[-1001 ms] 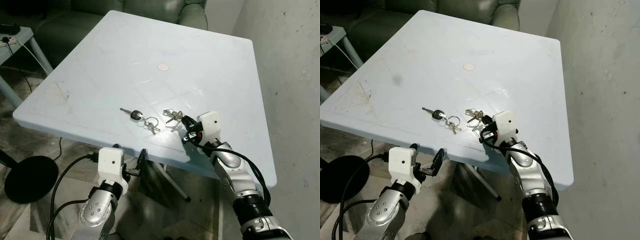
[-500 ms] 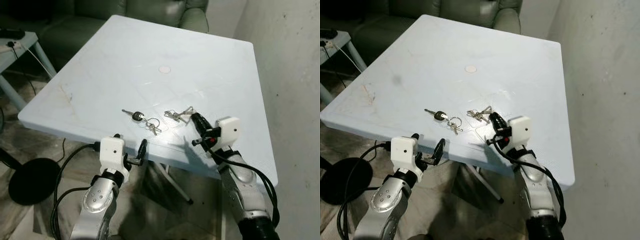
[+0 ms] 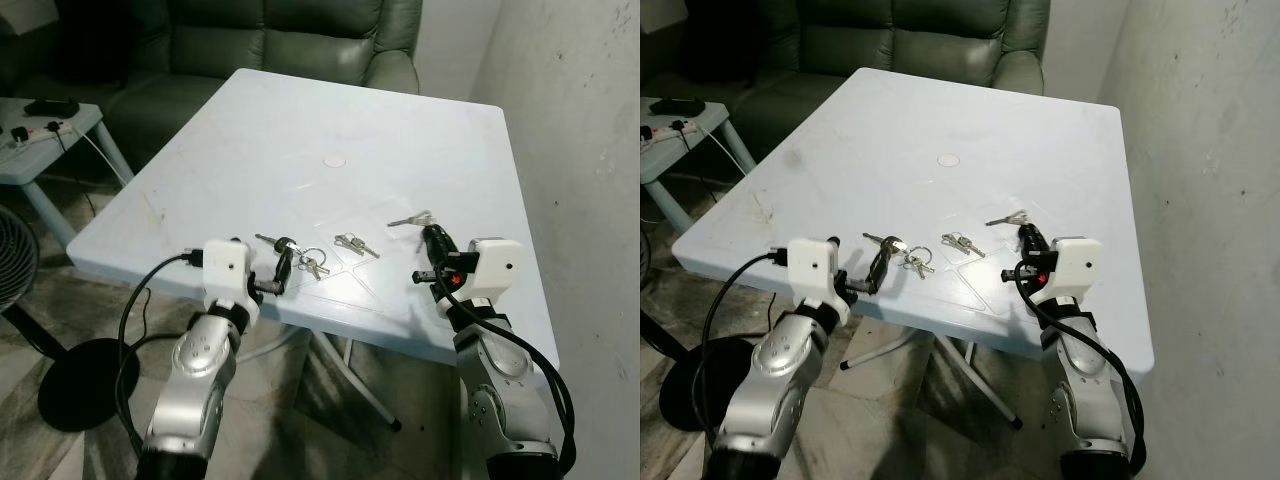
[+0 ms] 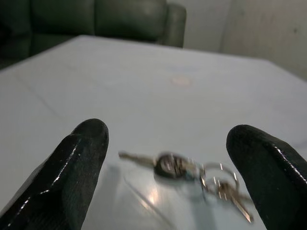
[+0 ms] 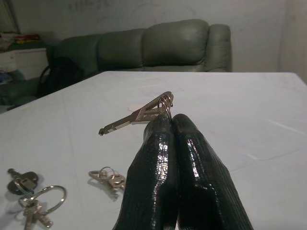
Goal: Hang keys on a hook
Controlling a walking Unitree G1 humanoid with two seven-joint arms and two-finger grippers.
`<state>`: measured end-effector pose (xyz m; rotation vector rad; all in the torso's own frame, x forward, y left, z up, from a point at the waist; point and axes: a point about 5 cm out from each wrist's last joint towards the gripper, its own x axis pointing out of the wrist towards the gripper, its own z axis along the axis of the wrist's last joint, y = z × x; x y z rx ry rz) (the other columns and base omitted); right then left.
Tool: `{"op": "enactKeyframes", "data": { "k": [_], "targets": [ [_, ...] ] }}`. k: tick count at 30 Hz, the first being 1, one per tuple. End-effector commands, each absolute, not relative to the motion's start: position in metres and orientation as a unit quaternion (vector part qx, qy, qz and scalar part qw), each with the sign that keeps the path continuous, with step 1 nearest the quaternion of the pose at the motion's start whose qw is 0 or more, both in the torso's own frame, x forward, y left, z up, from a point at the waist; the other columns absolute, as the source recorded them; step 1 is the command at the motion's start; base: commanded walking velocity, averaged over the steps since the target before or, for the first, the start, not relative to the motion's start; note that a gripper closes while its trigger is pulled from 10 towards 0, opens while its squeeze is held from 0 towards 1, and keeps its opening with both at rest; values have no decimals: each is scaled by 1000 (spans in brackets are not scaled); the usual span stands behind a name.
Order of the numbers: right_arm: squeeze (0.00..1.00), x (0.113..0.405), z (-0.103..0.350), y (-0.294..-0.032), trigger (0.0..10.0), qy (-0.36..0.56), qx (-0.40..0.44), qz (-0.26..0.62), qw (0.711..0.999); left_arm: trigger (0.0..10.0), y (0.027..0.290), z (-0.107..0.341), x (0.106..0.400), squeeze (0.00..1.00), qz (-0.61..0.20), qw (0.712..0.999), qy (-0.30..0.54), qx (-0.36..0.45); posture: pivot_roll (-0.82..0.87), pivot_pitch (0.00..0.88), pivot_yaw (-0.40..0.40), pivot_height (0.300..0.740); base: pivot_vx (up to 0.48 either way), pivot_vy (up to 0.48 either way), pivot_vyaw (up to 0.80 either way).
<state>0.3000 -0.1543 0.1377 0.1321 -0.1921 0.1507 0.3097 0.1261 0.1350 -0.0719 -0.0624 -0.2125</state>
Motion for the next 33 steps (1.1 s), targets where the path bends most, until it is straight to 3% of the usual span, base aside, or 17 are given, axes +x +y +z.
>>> {"op": "enactKeyframes", "data": {
  "k": [1, 10, 28, 33],
  "targets": [
    [0, 302, 150, -153, 10000, -117, 54, 77, 989, 10000, 132, 137, 315, 0, -96, 994, -37, -42, 41, 0, -3, 740, 0, 0, 0],
    [0, 308, 145, -154, 10000, -97, 14, 68, 993, 10000, 142, 142, 321, 0, -78, 995, -56, -23, 52, 0, -4, 740, 0, 0, -51],
    [0, 314, 142, -148, 10000, -90, 5, 77, 993, 10000, 149, 144, 331, 0, -64, 996, -61, -31, 60, 0, 2, 740, 0, 0, -713],
    [0, 315, 142, -148, 10000, -89, 4, 77, 993, 10000, 149, 145, 332, 0, -63, 996, -61, -30, 65, 0, -3, 740, 0, 366, -720]
  ]
}}
